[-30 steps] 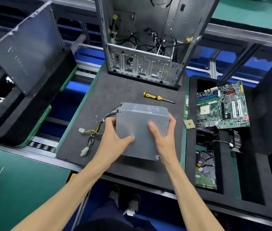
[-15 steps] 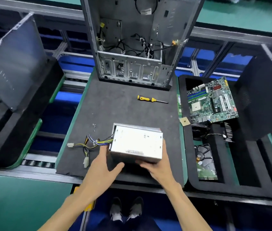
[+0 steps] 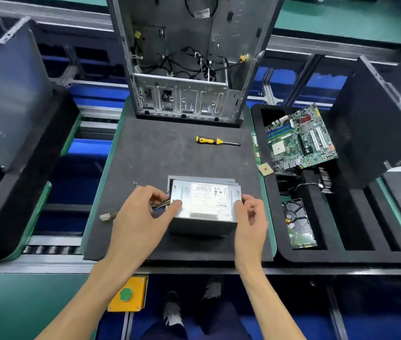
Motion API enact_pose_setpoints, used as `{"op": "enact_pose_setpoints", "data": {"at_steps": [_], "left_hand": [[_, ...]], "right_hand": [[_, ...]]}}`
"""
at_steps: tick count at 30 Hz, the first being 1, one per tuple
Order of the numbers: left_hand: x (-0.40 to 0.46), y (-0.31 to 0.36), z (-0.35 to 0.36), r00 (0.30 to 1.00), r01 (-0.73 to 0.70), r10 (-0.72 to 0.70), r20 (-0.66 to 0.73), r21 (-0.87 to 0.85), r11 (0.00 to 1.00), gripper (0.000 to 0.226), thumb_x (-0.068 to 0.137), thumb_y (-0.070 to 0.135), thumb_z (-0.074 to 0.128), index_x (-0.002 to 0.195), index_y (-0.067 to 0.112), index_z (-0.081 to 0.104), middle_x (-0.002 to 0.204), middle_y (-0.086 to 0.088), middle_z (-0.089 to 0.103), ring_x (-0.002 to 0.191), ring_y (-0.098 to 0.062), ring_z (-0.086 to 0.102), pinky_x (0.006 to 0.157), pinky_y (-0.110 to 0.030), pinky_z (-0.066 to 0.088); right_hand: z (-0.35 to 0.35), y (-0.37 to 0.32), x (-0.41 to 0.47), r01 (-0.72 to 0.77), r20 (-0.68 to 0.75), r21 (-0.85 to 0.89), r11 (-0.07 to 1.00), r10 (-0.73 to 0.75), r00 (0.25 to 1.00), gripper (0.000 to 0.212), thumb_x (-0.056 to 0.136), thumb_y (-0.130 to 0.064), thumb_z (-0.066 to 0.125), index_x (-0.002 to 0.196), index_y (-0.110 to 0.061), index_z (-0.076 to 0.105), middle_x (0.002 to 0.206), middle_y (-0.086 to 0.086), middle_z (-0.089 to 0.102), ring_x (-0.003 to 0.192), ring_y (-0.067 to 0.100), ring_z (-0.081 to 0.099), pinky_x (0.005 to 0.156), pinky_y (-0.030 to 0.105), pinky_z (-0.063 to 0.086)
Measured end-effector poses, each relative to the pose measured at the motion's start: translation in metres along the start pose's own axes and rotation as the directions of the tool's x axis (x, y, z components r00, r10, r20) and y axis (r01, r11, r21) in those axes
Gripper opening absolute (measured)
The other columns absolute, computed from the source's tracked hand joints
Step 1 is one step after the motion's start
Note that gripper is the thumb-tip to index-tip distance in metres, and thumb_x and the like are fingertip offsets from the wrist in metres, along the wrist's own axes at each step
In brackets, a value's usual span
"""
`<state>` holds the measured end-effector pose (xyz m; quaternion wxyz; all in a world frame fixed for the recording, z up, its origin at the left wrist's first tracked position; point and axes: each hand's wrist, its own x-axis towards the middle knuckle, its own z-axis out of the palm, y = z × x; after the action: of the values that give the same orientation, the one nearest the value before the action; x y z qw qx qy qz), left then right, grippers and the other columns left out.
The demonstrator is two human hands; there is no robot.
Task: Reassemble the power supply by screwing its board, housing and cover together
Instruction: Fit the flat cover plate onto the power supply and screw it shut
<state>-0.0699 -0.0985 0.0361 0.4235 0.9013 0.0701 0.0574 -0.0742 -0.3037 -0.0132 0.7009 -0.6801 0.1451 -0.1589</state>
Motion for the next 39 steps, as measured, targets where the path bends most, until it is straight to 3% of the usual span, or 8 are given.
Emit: {"op": "enact_pose_setpoints", "data": {"at_steps": [6, 12, 20, 27, 32, 35, 37, 39], "left_hand": [[0.008, -0.005, 0.003, 1.0, -0.003, 0.003, -0.002, 0.02, 1.0, 0.025, 0.081, 0.051, 0.073, 0.093, 0.038, 0.055, 0.09, 0.02, 0.06, 0.09, 0.002, 0.057, 0.07, -0.017, 0.044], [0.012, -0.013, -0.003, 0.998, -0.021, 0.03, 0.048, -0.188, 0.982, 0.014, 0.09, 0.021, 0.071, 0.084, 0.035, 0.07, 0.084, 0.021, 0.071, 0.085, -0.001, 0.066, 0.072, -0.012, 0.046], [0.001, -0.033, -0.007, 0.969, -0.236, 0.246, 0.024, -0.195, 0.952, 0.02, 0.092, 0.003, 0.066, 0.104, 0.018, 0.074, 0.098, 0.014, 0.072, 0.096, -0.013, 0.067, 0.082, -0.024, 0.054], [0.006, -0.039, -0.011, 0.908, -0.406, 0.417, 0.04, -0.162, 0.9, 0.013, 0.093, 0.01, 0.063, 0.098, 0.015, 0.074, 0.097, 0.011, 0.069, 0.092, -0.015, 0.067, 0.078, -0.015, 0.049], [0.005, -0.043, -0.006, 0.958, -0.276, 0.282, 0.051, -0.098, 0.956, 0.024, 0.093, 0.003, 0.065, 0.09, 0.026, 0.069, 0.091, 0.014, 0.068, 0.091, -0.012, 0.065, 0.081, -0.021, 0.05], [0.002, -0.04, -0.007, 0.961, -0.275, 0.275, -0.009, 0.014, 0.961, 0.01, 0.092, 0.023, 0.068, 0.1, 0.029, 0.066, 0.102, 0.016, 0.063, 0.103, -0.005, 0.058, 0.091, -0.029, 0.049], [0.0, -0.033, -0.008, 0.972, -0.234, 0.234, 0.014, -0.006, 0.972, 0.046, 0.084, 0.052, 0.068, 0.125, 0.033, 0.056, 0.121, 0.022, 0.056, 0.118, 0.001, 0.052, 0.096, -0.018, 0.042], [0.003, -0.023, -0.007, 0.979, -0.102, 0.116, 0.165, -0.093, 0.99, 0.081, 0.075, 0.07, 0.07, 0.143, 0.041, 0.038, 0.135, 0.03, 0.048, 0.126, 0.011, 0.044, 0.097, -0.015, 0.038]], "right_hand": [[-0.003, 0.003, 0.005, -0.046, 0.022, 0.029, 0.999, 0.046, 0.999, 0.013, 0.098, -0.013, 0.067, 0.107, -0.015, 0.058, 0.092, -0.022, 0.067, 0.09, -0.004, 0.064, 0.081, 0.01, 0.048], [0.003, 0.004, 0.002, -0.119, 0.014, 0.158, 0.98, 0.118, 0.993, 0.01, 0.092, -0.03, 0.063, 0.095, -0.02, 0.062, 0.091, -0.014, 0.066, 0.086, 0.003, 0.058, 0.076, 0.015, 0.047], [0.004, 0.005, 0.002, -0.119, 0.006, 0.19, 0.974, 0.121, 0.993, 0.006, 0.093, -0.03, 0.061, 0.093, -0.025, 0.063, 0.095, -0.013, 0.066, 0.087, 0.002, 0.058, 0.077, 0.013, 0.047], [0.005, 0.004, 0.002, -0.12, 0.015, 0.191, 0.974, 0.12, 0.993, 0.005, 0.093, -0.028, 0.061, 0.095, -0.022, 0.063, 0.093, -0.013, 0.065, 0.086, 0.003, 0.057, 0.077, 0.012, 0.046], [0.004, 0.002, 0.002, -0.115, 0.028, 0.177, 0.977, 0.112, 0.993, 0.004, 0.094, -0.026, 0.06, 0.095, -0.022, 0.063, 0.09, -0.015, 0.064, 0.084, 0.001, 0.056, 0.077, 0.011, 0.045], [0.002, 0.001, 0.003, -0.107, 0.059, 0.163, 0.981, 0.098, 0.993, 0.002, 0.094, -0.026, 0.06, 0.092, -0.027, 0.062, 0.089, -0.016, 0.062, 0.083, 0.001, 0.054, 0.077, 0.011, 0.044], [0.001, 0.0, 0.004, -0.121, 0.1, 0.155, 0.981, 0.106, 0.989, 0.001, 0.094, -0.027, 0.06, 0.093, -0.027, 0.06, 0.089, -0.017, 0.062, 0.084, 0.002, 0.055, 0.077, 0.014, 0.045], [-0.001, -0.001, 0.005, -0.145, 0.13, 0.15, 0.978, 0.126, 0.983, 0.002, 0.093, -0.027, 0.06, 0.093, -0.026, 0.059, 0.09, -0.015, 0.062, 0.086, 0.005, 0.055, 0.079, 0.019, 0.044]]}}
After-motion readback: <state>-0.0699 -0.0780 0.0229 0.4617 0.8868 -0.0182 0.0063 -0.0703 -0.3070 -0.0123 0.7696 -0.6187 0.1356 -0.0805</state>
